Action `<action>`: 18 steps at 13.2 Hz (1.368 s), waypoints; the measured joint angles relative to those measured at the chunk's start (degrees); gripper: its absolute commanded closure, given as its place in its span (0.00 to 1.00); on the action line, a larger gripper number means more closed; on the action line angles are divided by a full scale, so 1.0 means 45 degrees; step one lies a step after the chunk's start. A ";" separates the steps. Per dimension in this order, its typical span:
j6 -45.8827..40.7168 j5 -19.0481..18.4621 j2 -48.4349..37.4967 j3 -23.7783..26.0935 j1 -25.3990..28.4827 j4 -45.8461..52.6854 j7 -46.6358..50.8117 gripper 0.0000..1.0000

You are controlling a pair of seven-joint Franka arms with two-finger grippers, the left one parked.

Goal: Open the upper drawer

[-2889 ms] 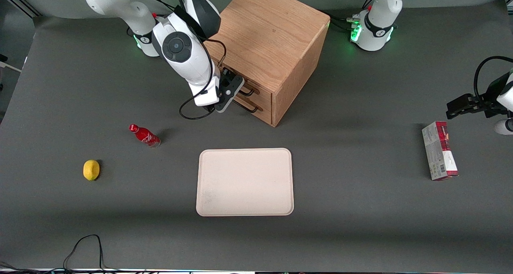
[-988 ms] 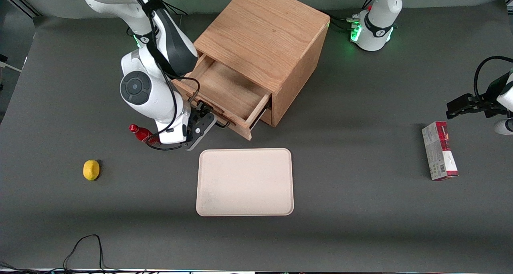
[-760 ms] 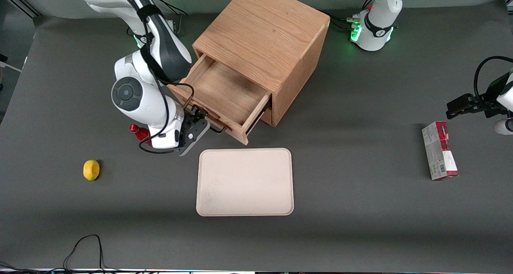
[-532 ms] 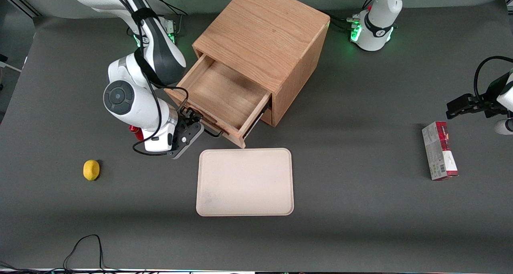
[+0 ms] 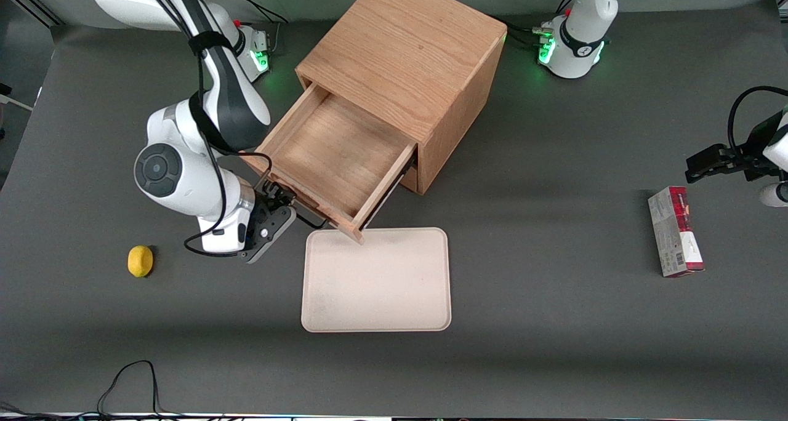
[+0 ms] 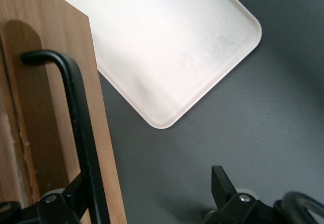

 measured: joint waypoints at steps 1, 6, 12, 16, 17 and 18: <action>-0.0072 -0.0017 0.0104 -0.0002 -0.0064 0.0178 -0.0005 0.00; -0.0222 -0.0039 0.0539 -0.0011 -0.0447 0.0756 -0.0023 0.00; -0.1407 -0.0040 0.0582 -0.0016 -0.0524 0.1837 -0.0023 0.00; -0.2606 -0.0040 0.0554 -0.0167 -0.0772 0.3310 -0.0022 0.00; -0.2792 -0.0040 0.0523 -0.0343 -0.0813 0.3616 -0.0022 0.00; -0.2966 -0.0041 0.0448 -0.0592 -0.0833 0.3924 -0.0022 0.00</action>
